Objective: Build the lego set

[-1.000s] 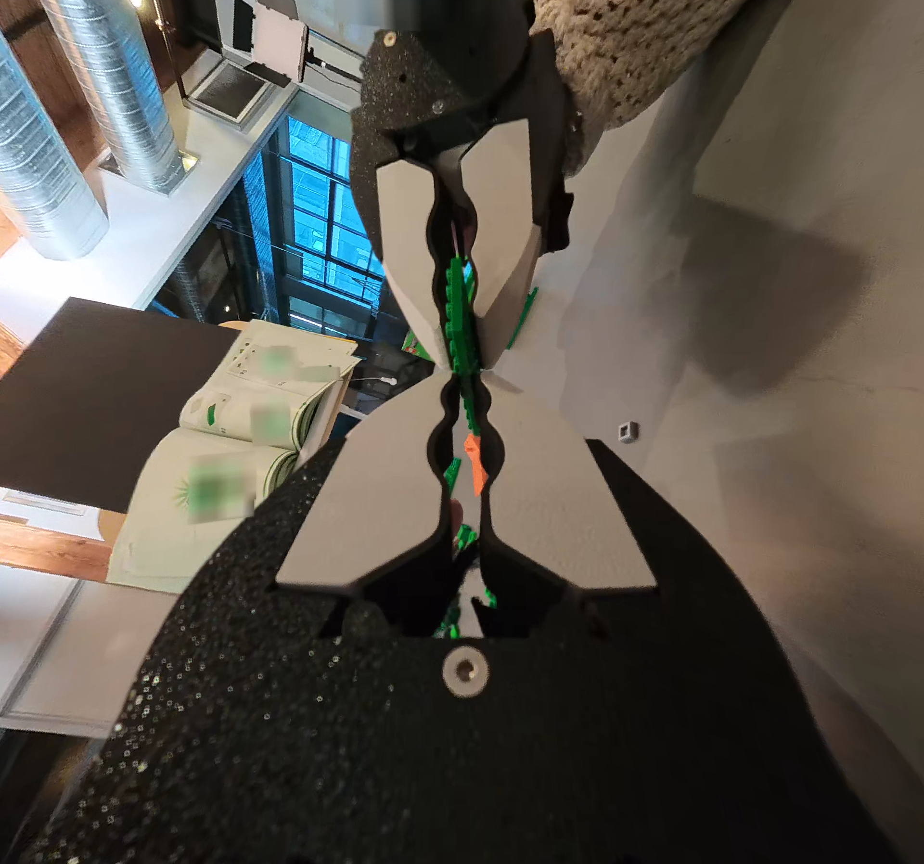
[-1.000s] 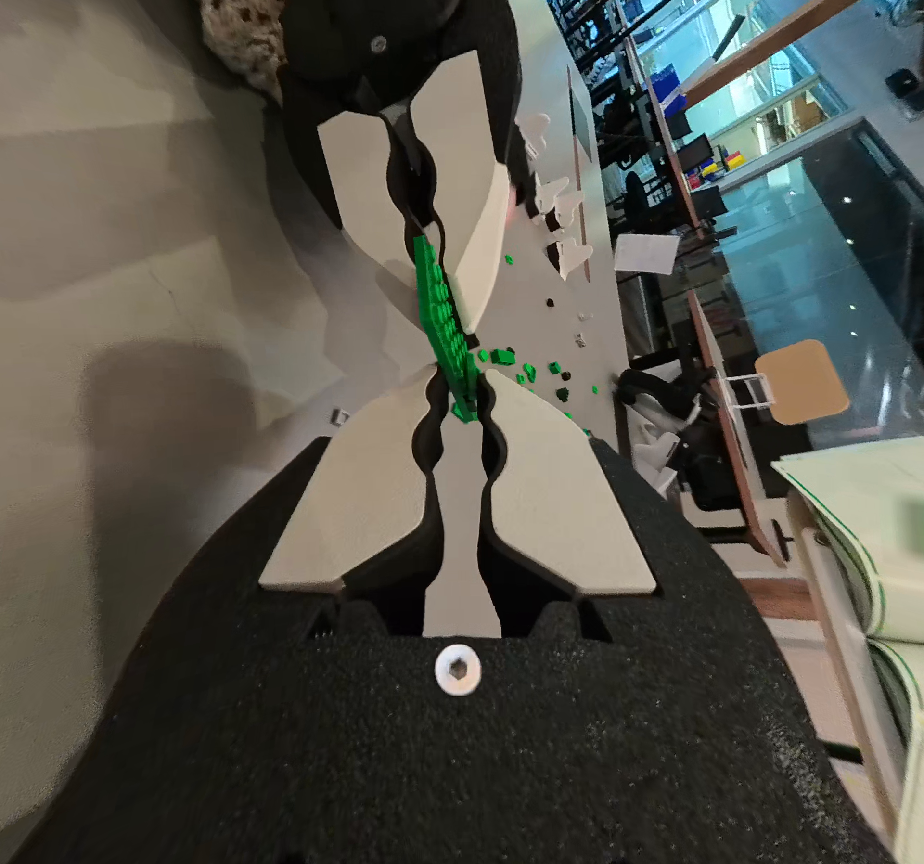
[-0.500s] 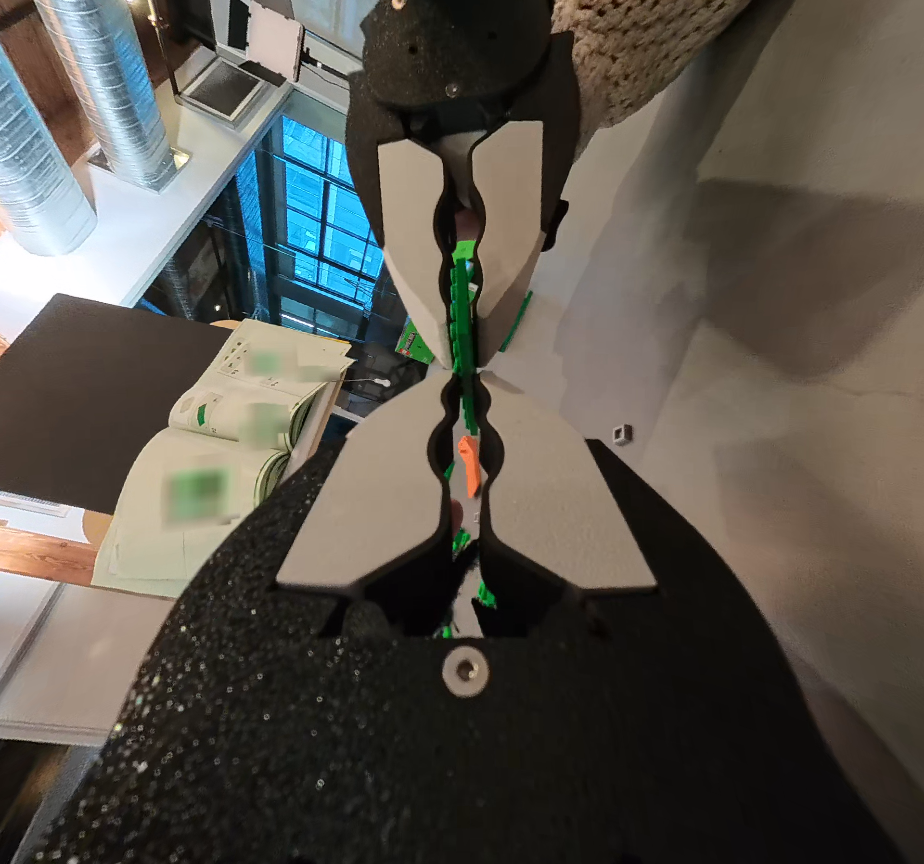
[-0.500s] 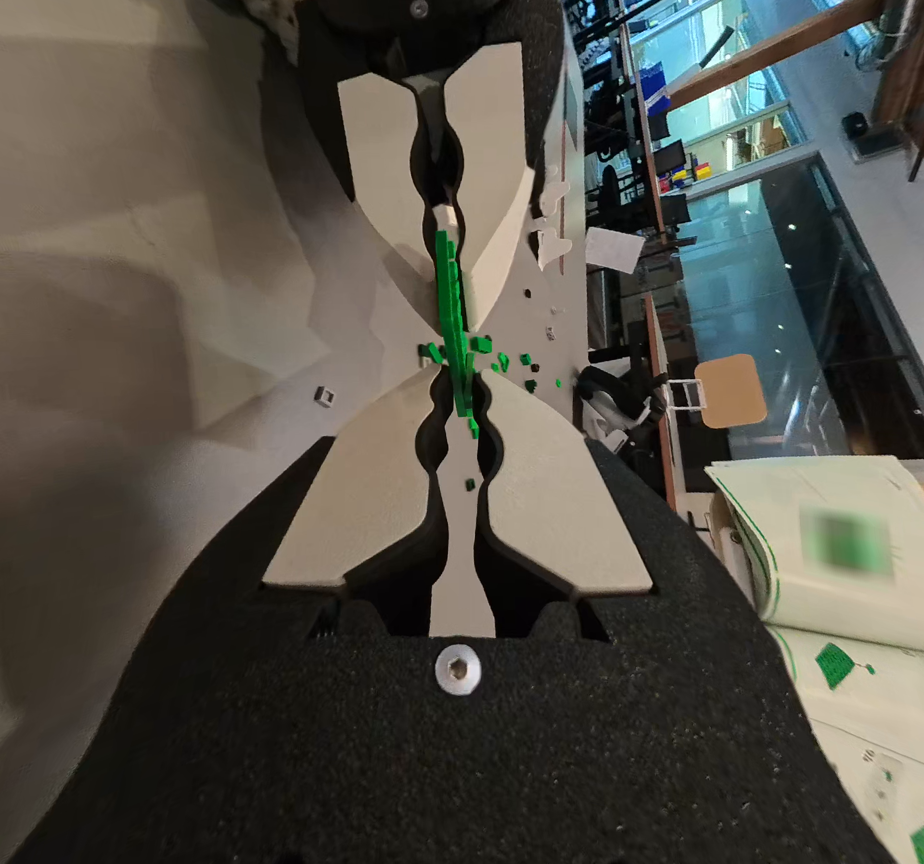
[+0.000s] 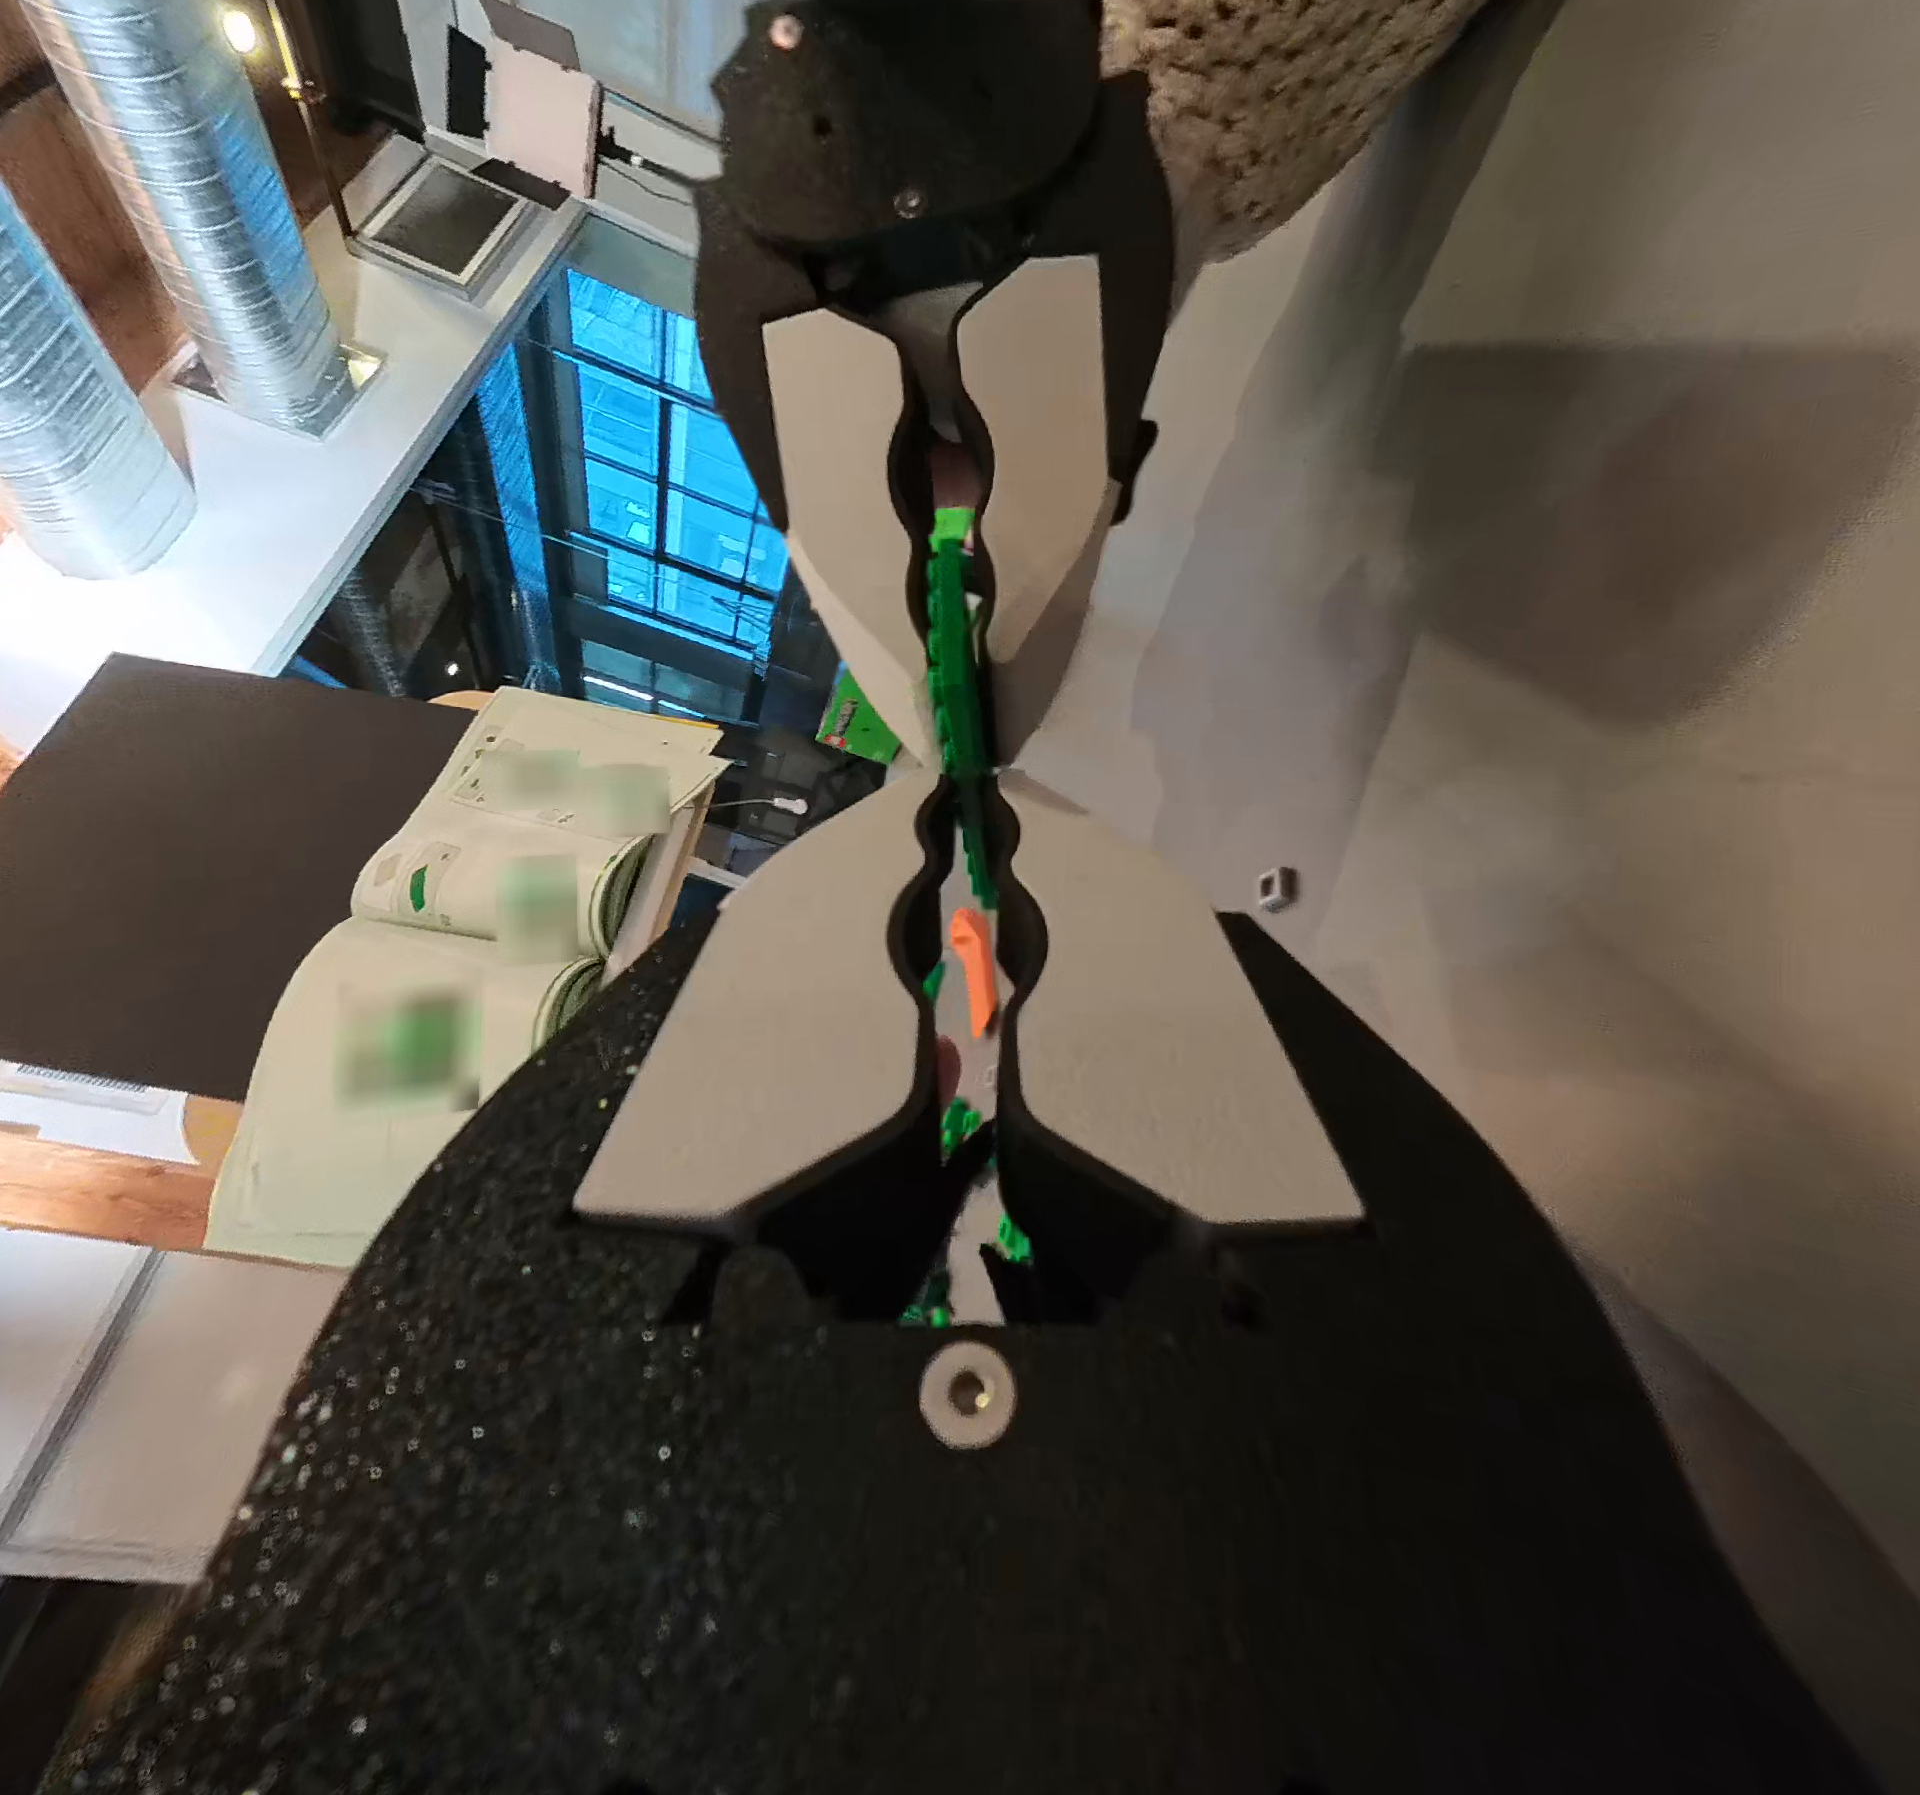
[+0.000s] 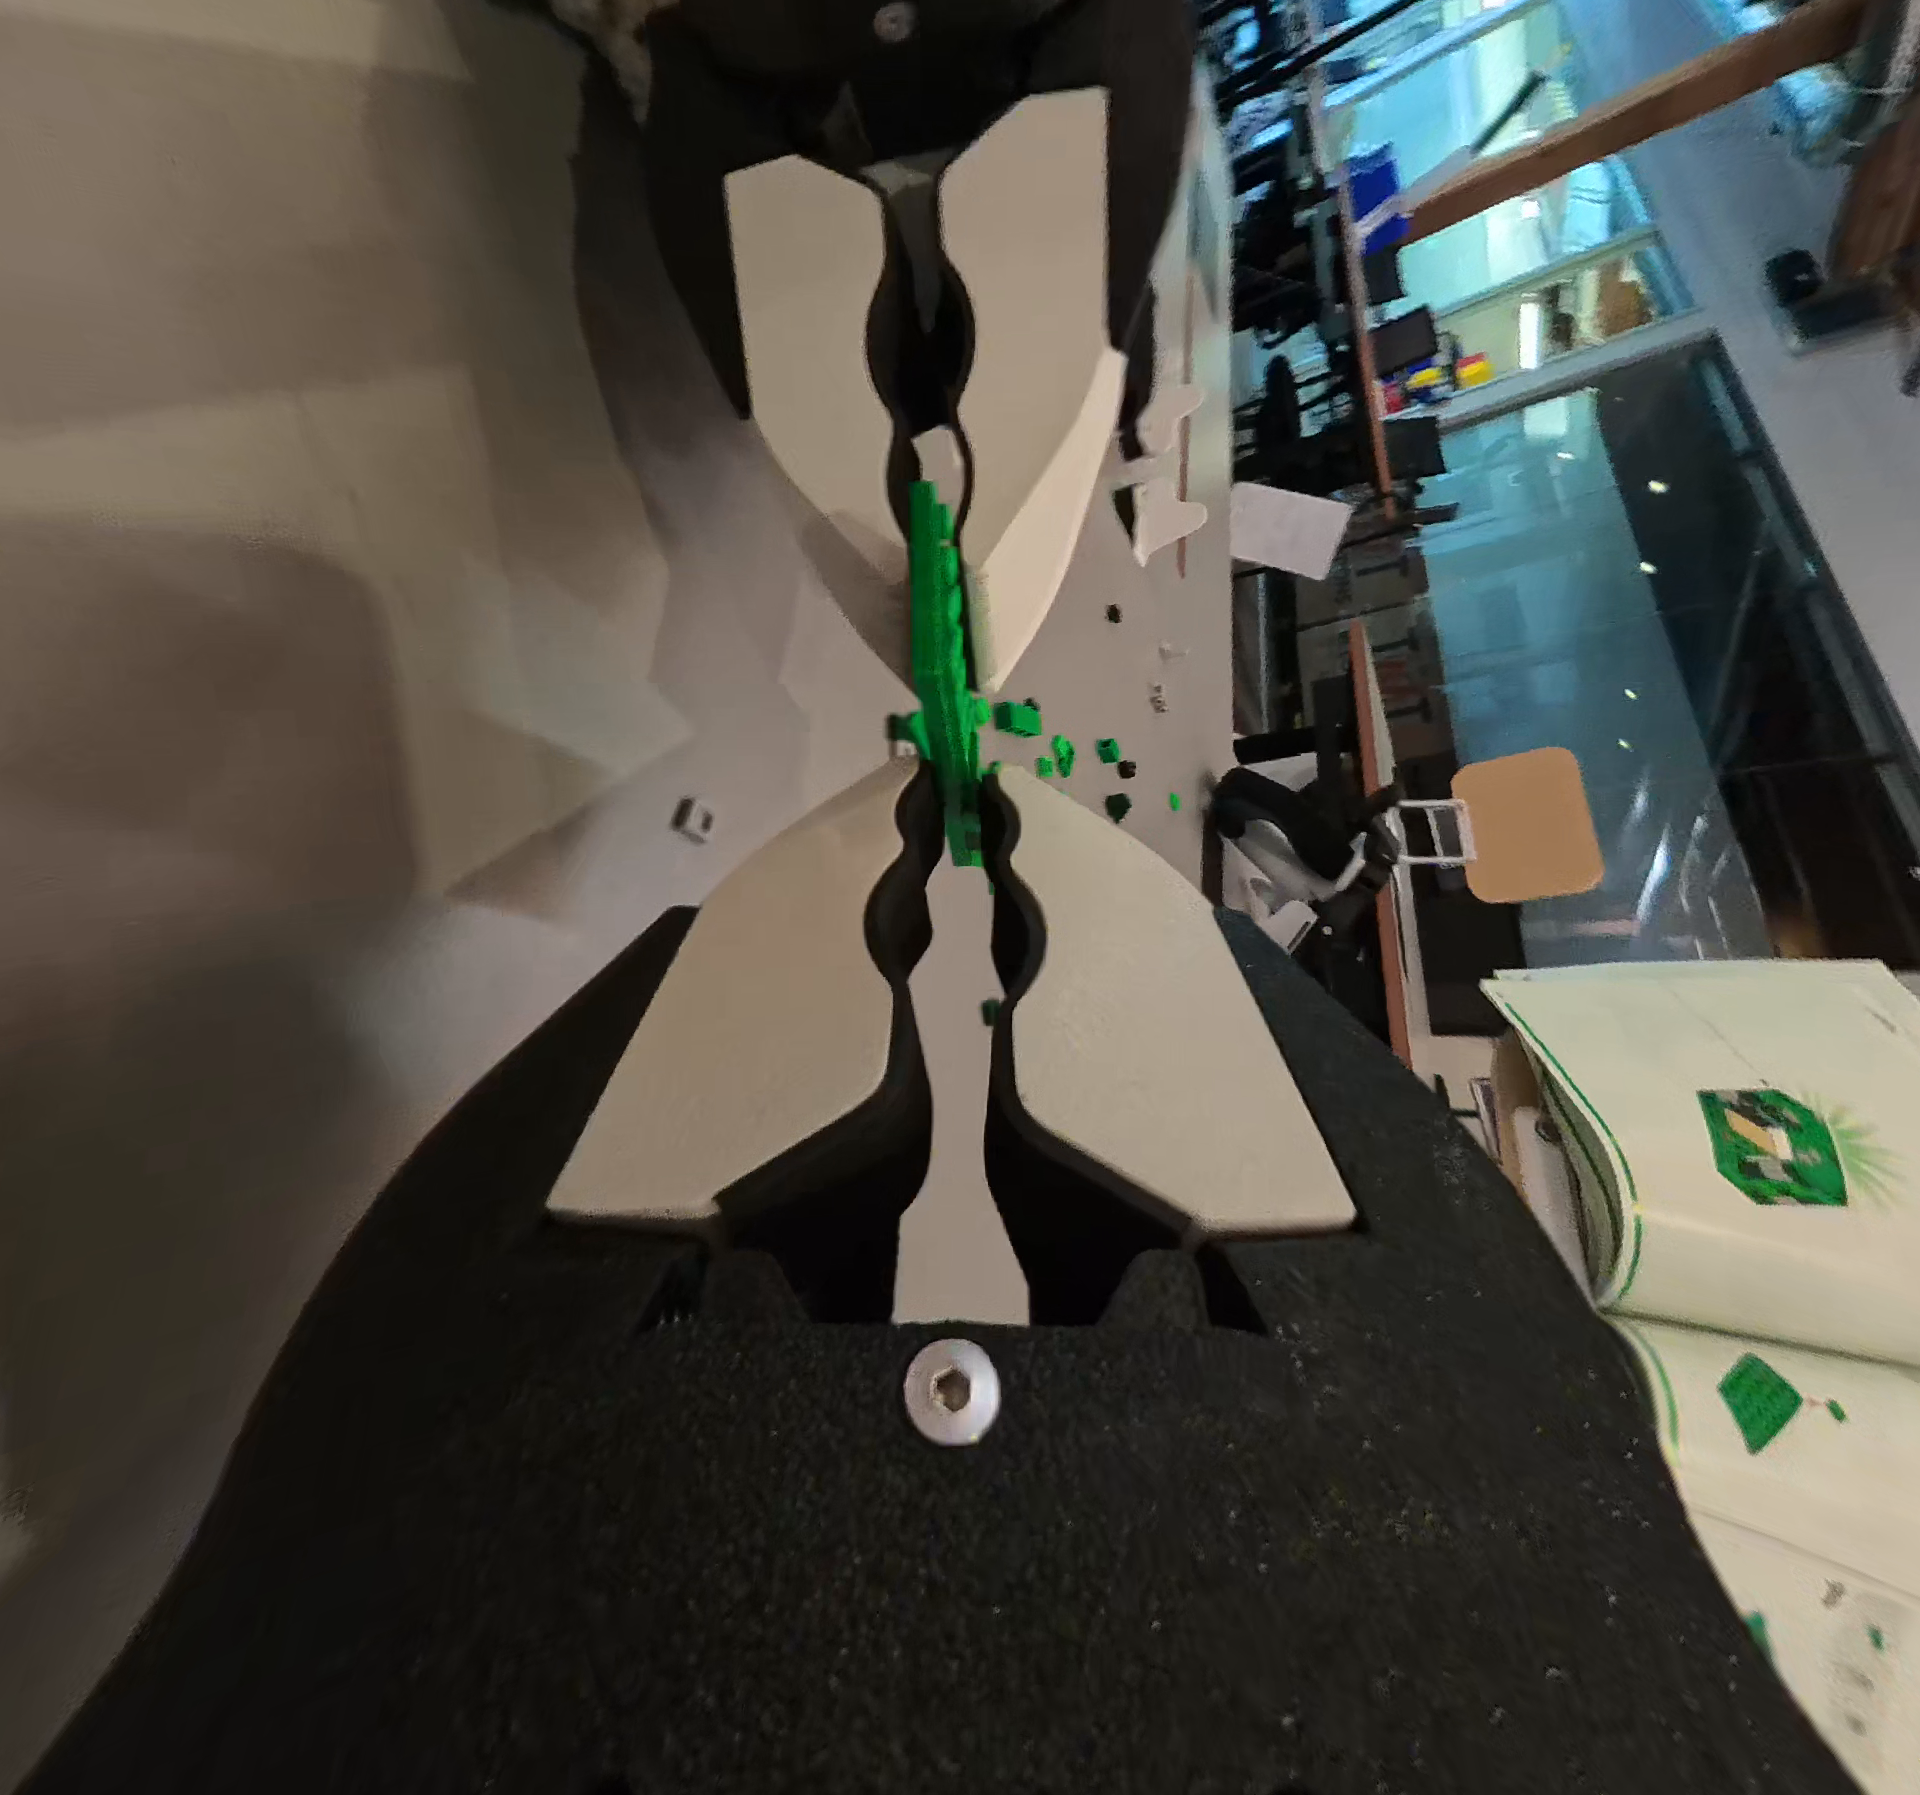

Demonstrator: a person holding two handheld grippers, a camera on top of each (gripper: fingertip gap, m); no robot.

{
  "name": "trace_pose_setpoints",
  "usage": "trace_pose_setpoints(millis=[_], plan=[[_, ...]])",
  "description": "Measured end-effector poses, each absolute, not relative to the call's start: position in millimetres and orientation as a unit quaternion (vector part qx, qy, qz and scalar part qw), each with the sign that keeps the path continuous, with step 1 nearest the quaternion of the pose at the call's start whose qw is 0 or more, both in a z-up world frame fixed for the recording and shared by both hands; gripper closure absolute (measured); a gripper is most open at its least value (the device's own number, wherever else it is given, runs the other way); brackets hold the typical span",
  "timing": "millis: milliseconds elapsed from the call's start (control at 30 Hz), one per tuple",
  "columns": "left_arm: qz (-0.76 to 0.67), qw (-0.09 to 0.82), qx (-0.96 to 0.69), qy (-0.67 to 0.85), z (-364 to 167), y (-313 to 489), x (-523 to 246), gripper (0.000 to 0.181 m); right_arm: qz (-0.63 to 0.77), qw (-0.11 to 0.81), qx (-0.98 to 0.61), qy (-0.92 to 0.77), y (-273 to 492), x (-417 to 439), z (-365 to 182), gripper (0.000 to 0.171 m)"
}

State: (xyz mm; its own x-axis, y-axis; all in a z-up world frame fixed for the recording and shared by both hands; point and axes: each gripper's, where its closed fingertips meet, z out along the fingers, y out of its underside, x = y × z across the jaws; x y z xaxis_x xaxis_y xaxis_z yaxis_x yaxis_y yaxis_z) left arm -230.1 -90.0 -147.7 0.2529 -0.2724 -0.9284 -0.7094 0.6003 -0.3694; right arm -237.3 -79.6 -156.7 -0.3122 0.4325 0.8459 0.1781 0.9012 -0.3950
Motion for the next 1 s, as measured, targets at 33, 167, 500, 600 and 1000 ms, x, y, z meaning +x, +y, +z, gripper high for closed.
trace_pose_setpoints(millis=[33,167,500,600,1000], plan=[[0.165,0.678,-0.417,0.582,-144.7,-89.2,-231.7,0.177,0.127,0.569,-0.198,-0.788,-78.9,-239.3,-152.8,0.164],[0.178,0.682,-0.414,0.576,-141.6,-87.7,-235.8,0.177,0.136,0.587,-0.222,-0.767,-73.7,-242.4,-148.6,0.142],[0.165,0.684,-0.415,0.577,-141.5,-90.1,-235.5,0.177,0.087,0.612,-0.15,-0.772,-78.4,-238.4,-148.4,0.166],[0.159,0.683,-0.424,0.573,-143.1,-88.4,-236.3,0.177,0.082,0.603,-0.157,-0.778,-76.3,-239.5,-150.5,0.166],[0.162,0.727,-0.511,0.429,-124.0,-56.1,-281.3,0.177,0.285,0.706,-0.359,-0.54,-13.6,-238.8,-115.0,0.134]])
